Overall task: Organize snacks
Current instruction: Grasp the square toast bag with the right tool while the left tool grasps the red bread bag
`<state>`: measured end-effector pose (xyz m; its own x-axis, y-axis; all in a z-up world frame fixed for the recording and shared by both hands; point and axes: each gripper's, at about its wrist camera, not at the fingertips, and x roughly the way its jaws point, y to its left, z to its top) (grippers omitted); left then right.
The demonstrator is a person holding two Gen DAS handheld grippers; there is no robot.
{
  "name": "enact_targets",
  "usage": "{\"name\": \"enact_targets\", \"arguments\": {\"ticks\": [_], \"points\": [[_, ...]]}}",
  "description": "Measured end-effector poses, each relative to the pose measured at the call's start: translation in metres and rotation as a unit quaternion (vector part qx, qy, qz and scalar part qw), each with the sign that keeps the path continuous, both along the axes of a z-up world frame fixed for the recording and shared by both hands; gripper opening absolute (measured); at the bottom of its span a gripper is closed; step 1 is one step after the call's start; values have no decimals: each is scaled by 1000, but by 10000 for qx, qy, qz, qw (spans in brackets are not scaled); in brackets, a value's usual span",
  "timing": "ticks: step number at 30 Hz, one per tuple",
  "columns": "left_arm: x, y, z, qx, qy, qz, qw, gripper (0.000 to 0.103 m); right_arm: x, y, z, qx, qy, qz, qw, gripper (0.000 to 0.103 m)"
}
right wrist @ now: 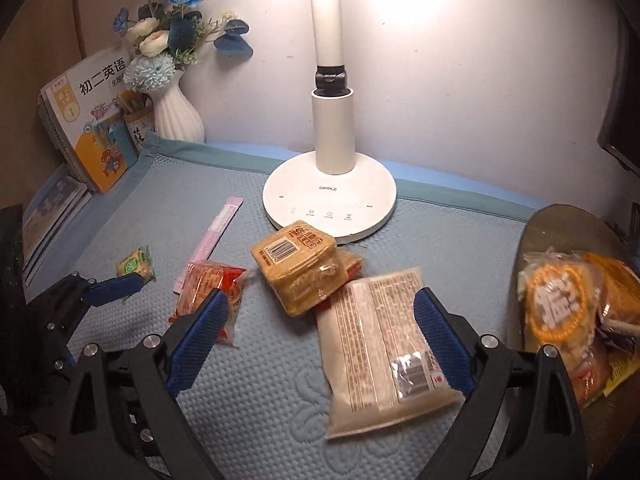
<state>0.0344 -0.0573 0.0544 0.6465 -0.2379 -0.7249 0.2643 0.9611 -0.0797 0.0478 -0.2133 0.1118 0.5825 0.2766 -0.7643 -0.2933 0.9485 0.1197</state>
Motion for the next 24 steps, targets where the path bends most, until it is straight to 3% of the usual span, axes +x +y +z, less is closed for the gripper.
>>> {"name": "enact_targets", "arguments": {"ticks": [3,7,9,10,12,13,14,15,16,20,24], "points": [[16,3,-13,-346,242,27,9991,94,16,15,-20,-150,72,190,9997,93],[28,-10,-30,-71,452,-1,9990,91,36,31,-38,-184,186,381,9989,92],[36,-13,-39,-136,715,-48,9973,85,41,37,-45,-273,177,426,9986,84],[38,-12,-41,-139,740,19,9972,82,43,37,-48,-262,232,444,9984,80],[43,-8,-44,-89,769,137,9969,68,46,35,-53,-114,357,436,9983,76],[44,-6,-44,-110,743,130,9971,63,46,34,-53,-141,299,383,9987,67],[43,-4,-43,-134,692,95,9975,55,44,32,-53,-147,274,376,9988,65],[43,-3,-41,-135,666,46,9977,53,43,31,-52,-119,268,364,9989,61],[42,-2,-41,-122,656,33,9978,49,40,30,-50,-78,267,337,9990,59],[25,5,-32,-128,578,-13,9982,48,14,21,-32,174,291,138,9993,57],[-10,27,-20,-145,432,-73,9989,48,-45,7,-15,549,333,-70,9979,56]]}}
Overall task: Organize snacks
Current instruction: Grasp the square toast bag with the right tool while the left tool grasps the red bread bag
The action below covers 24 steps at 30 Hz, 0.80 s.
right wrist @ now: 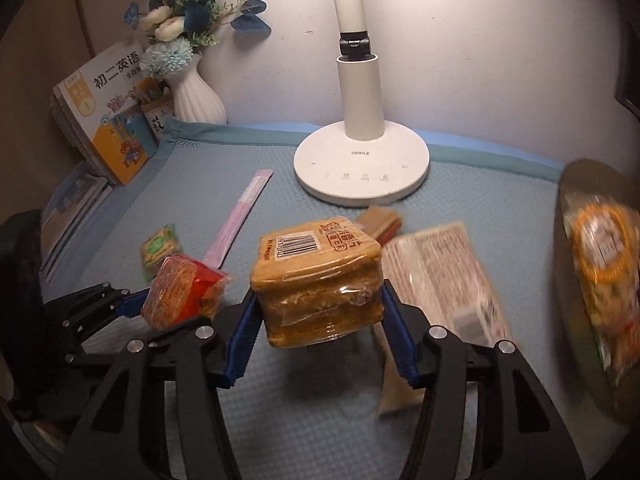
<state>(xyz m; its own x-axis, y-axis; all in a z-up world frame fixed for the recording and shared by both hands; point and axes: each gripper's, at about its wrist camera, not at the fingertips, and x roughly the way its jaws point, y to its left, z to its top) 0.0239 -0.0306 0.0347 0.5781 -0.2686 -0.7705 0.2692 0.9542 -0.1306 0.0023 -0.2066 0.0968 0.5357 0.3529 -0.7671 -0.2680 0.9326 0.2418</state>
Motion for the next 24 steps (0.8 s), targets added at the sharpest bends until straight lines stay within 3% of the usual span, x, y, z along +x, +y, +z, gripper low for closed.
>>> {"name": "enact_targets", "arguments": {"ticks": [3,5,9,12,15,18,21,24], "points": [[-21,26,-4,-326,258,33,9991,48,-57,-3,-6,170,76,-180,9997,54],[-29,43,-10,-573,414,103,9974,48,-87,2,-9,74,-149,-254,9995,54],[-41,50,-14,-616,369,117,9973,48,-122,9,-25,-234,3,-300,9993,54],[-47,44,-17,-497,247,33,9985,49,-131,2,-37,26,300,-368,9989,58],[-48,40,-17,-480,271,-72,9985,53,-133,-14,-37,581,422,-579,9957,93],[-45,44,-18,-699,344,-163,9968,60,-129,-27,-28,984,420,-732,9916,94],[-44,44,-19,-813,372,-201,9958,64,-120,-20,-28,728,466,-749,9934,94],[-46,36,-19,-629,324,-260,9972,71,-115,-2,-34,360,468,-694,9958,94]]}}
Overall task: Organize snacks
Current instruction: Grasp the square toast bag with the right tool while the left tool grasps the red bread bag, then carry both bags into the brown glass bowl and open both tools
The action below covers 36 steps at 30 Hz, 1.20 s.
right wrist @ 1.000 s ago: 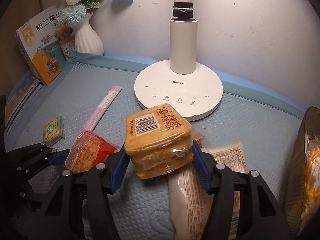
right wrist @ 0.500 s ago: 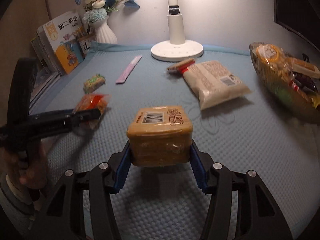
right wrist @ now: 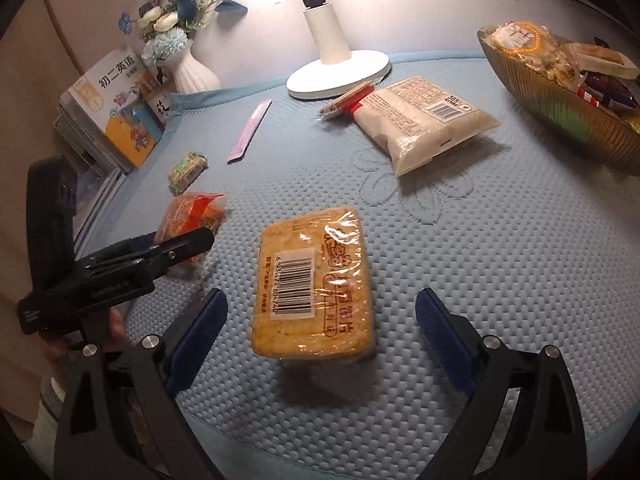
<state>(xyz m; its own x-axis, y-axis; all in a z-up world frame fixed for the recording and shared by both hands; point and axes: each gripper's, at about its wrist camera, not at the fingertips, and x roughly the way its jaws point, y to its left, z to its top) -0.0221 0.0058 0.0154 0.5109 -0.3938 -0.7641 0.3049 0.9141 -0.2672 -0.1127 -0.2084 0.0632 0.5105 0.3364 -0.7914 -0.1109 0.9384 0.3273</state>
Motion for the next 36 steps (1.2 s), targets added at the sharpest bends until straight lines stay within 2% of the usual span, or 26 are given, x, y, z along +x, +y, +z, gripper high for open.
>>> {"name": "enact_targets", "arguments": {"ticks": [2,3,4,6,12,16,19,22,23,25,30,36], "points": [[-2,-8,0,276,-74,-47,9996,74,2,11,-6,-386,-45,-50,9992,93],[-4,-14,-1,467,-120,-82,9988,75,2,15,-9,-601,-124,-62,9981,84],[-5,-20,-1,680,-178,-121,9975,76,0,19,-10,-891,-303,-119,9955,65],[-9,-29,-2,961,-266,-237,9947,77,-6,25,-13,-976,-616,13,9933,54],[-6,-25,-2,913,-212,-213,9954,78,-7,23,-15,-907,-631,55,9939,54],[-7,-36,-3,1307,-283,-210,9908,78,-6,18,-15,-679,-603,13,9959,54],[-12,-42,-1,1443,-428,-290,9882,67,-8,20,-14,-754,-620,13,9952,54],[-12,-42,-1,1477,-446,-282,9876,66,-14,22,-13,-820,-641,22,9946,54],[-12,-42,-1,1482,-463,-269,9875,58,-18,22,-12,-818,-638,33,9946,54],[-13,-44,1,1474,-466,-270,9876,54,-23,19,-11,-755,-605,31,9953,54],[-13,-52,6,1481,-475,-211,9876,53,-31,-9,-9,-152,-394,-109,9990,54],[-8,-72,36,999,-651,-366,9922,53,-34,-60,1,1076,-282,-380,9931,54]]}}
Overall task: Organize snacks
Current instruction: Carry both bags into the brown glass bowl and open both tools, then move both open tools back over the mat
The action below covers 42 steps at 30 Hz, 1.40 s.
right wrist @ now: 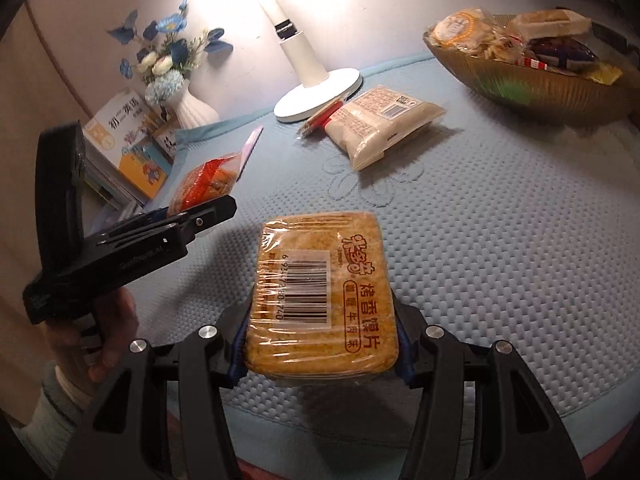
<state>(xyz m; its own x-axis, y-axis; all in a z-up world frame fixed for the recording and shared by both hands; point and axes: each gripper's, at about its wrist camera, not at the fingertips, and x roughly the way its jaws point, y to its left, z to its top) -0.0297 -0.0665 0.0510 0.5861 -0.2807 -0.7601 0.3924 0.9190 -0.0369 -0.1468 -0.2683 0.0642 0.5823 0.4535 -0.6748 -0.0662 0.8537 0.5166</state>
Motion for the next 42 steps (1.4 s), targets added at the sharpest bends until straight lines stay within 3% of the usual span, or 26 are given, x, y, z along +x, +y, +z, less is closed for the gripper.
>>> {"name": "enact_targets", "arguments": {"ticks": [4,10,13,18,20,21,22,24,28,32,36,38,40,42], "points": [[12,-28,25,-221,-129,-331,9991,53,-8,-35,24,575,-452,-240,9970,54],[38,-101,70,-507,-394,-1017,9927,53,6,-107,71,362,-998,-1164,9875,54],[67,-145,86,-817,-216,-1330,9875,53,33,-148,76,184,-988,-1713,9801,54],[121,-203,101,-1366,4,-1443,9801,53,82,-190,67,114,-749,-1950,9779,55],[137,-226,103,-1423,48,-1519,9781,58,95,-194,65,-63,-766,-2034,9761,70],[142,-234,104,-1330,-80,-1503,9796,63,98,-197,65,-162,-781,-2136,9737,87],[142,-244,105,-1149,-327,-1402,9829,76,99,-198,65,-229,-832,-2201,9716,88],[141,-251,105,-961,-533,-1494,9826,81,95,-200,64,-218,-863,-2127,9731,87],[136,-228,102,-817,-547,-1357,9859,81,84,-198,59,-228,-833,-2087,9742,87],[129,-178,102,-988,-386,-967,9896,82,72,-178,62,-138,-811,-1904,9782,88],[92,-110,104,-1032,-584,-599,9911,86,66,-126,65,-157,-715,-1264,9893,90],[70,-65,100,-1316,-617,-416,9885,96,67,-92,57,27,-579,-903,9942,90],[48,-16,89,-1428,-631,-6,9877,96,71,-56,41,143,-351,-456,9982,90],[33,31,76,-1290,-683,594,9875,96,79,-17,26,-69,-199,-134,9997,90]]}}
